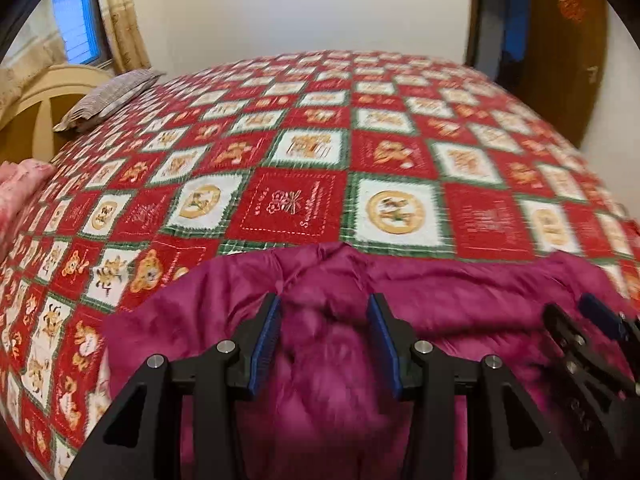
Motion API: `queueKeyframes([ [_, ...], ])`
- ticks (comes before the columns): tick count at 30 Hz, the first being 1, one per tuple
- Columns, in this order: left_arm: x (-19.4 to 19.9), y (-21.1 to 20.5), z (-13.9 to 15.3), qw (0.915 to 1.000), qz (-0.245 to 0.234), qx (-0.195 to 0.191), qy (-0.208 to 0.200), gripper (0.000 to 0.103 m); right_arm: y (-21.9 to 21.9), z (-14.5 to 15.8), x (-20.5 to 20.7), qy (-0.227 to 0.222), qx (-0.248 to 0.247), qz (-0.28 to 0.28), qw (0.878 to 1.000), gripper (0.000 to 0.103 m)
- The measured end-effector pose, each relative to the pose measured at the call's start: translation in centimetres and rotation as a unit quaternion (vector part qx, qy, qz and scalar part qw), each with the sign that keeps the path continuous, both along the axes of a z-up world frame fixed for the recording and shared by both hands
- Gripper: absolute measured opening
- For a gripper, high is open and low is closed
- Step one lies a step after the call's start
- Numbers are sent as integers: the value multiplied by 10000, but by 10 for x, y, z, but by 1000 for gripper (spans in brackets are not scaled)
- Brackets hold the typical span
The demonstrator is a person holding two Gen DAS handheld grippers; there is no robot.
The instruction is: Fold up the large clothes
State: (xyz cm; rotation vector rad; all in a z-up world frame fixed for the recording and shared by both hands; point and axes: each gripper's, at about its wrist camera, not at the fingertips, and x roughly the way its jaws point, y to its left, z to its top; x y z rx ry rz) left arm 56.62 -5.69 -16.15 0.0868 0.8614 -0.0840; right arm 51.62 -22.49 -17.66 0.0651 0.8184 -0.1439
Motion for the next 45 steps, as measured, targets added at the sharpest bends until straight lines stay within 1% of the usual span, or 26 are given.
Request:
queueKeyframes([
  [1,-8,1,6,10000,-56,-26,-56,47,1,6,-8,-103,29,-33,9999,67],
  [3,-31,6,21,9993,-224,-169,-245,47,6,23,-29,-304,80,-22,9995,68],
  [8,-100,16,55,9936,-683,-651,-615,49,20,56,-82,-570,-272,75,9980,68],
  [11,-144,26,71,9885,-936,-933,-737,53,25,72,-118,-710,-478,92,9963,68],
  [14,-183,41,85,9853,-996,-1072,-879,56,24,84,-154,-789,-526,54,9955,68],
  [16,-208,54,90,9835,-1043,-1162,-918,63,23,91,-176,-807,-519,15,9954,69],
  [18,-234,69,93,9821,-1086,-1201,-964,69,22,96,-202,-817,-551,-13,9951,74],
  [19,-243,75,92,9817,-1089,-1218,-980,72,22,98,-214,-808,-588,-41,9950,74],
  [22,-277,98,91,9800,-1072,-1360,-980,75,21,104,-253,-740,-606,-115,9953,75],
  [24,-302,113,86,9792,-1117,-1431,-909,75,19,104,-273,-652,-637,-173,9957,82],
  [25,-311,118,83,9797,-1127,-1395,-901,75,18,103,-283,-592,-649,-209,9959,83],
  [29,-353,130,66,9835,-1192,-1031,-892,76,14,94,-323,-321,-680,-369,9965,83],
  [33,-384,133,47,9839,-1315,-892,-817,76,14,87,-355,-188,-668,-537,9961,83],
  [36,-400,131,33,9845,-1372,-825,-715,76,20,83,-371,-161,-822,-601,9947,83],
  [39,-413,127,22,9841,-1432,-838,-633,76,27,82,-387,-194,-975,-636,9930,83],
  [45,-432,117,18,9829,-1547,-734,-671,76,35,80,-407,-168,-1057,-628,9923,83],
])
